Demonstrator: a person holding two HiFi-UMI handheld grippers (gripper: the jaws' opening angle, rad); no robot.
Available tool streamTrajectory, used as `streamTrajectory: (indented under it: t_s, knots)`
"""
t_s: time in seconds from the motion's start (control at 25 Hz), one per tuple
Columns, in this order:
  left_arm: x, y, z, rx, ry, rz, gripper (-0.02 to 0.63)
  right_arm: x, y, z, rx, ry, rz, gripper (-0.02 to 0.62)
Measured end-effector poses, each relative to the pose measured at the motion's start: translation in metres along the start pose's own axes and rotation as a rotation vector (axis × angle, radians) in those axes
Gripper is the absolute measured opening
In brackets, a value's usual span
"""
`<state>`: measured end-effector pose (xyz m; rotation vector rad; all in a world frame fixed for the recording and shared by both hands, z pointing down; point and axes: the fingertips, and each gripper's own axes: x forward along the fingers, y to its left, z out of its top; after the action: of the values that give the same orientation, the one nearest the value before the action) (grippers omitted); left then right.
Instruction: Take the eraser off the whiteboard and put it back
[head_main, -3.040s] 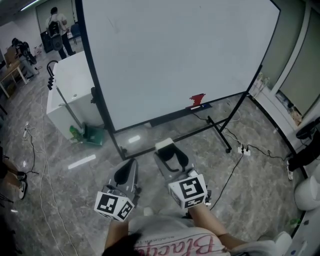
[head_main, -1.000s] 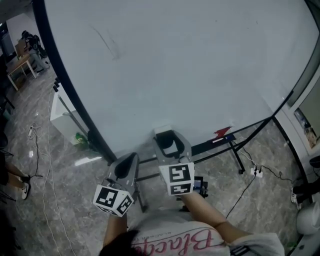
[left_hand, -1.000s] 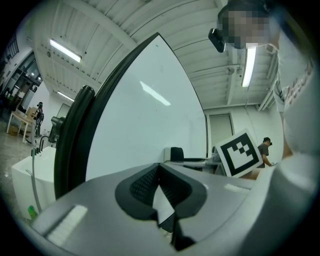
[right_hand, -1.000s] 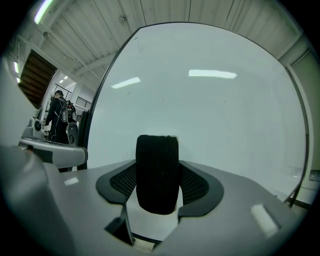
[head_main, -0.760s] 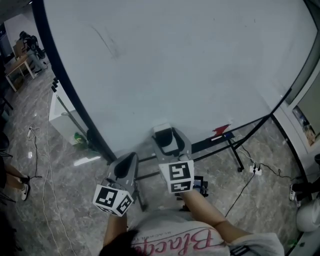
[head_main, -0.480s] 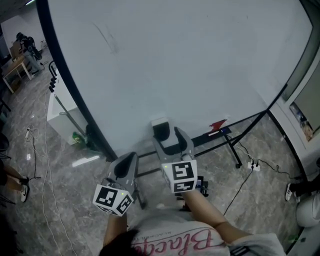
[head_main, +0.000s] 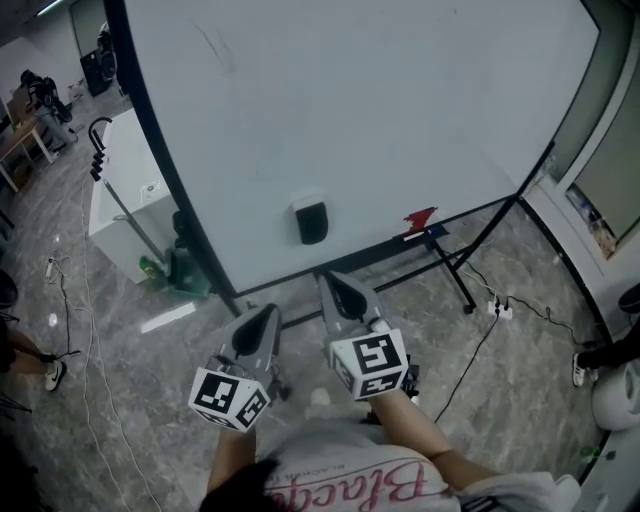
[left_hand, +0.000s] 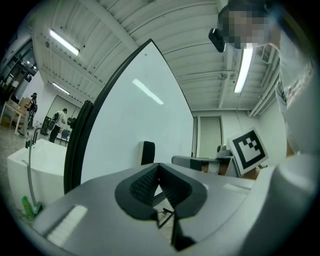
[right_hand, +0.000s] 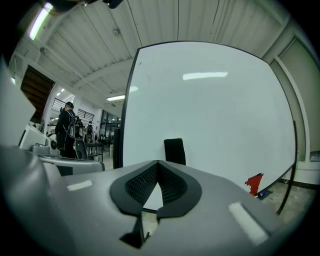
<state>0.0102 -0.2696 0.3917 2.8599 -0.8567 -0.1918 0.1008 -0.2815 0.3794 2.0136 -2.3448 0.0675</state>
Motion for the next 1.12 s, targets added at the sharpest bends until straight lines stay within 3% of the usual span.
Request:
streamTrajectory:
  t_s: [0.24,0.64,1.12]
  knots:
    - [-0.027,-0.024,-0.005,-0.011,0.007,-0.019,-0.002,-0.040,0.024,0.003,-0.004,-0.036,0.042,0.000]
    - [-0.064,-0.054,-0.004,-0.014,-0.006,-0.048,-0.002,-0.092,0.061,-0.013,-0.039,0.007,0.078,0.000]
    - [-0.071,-0.065,0.000,-0.005,-0.037,-0.036,-0.002,-0.105,0.069,-0.013,-0.083,0.024,0.129,0.000]
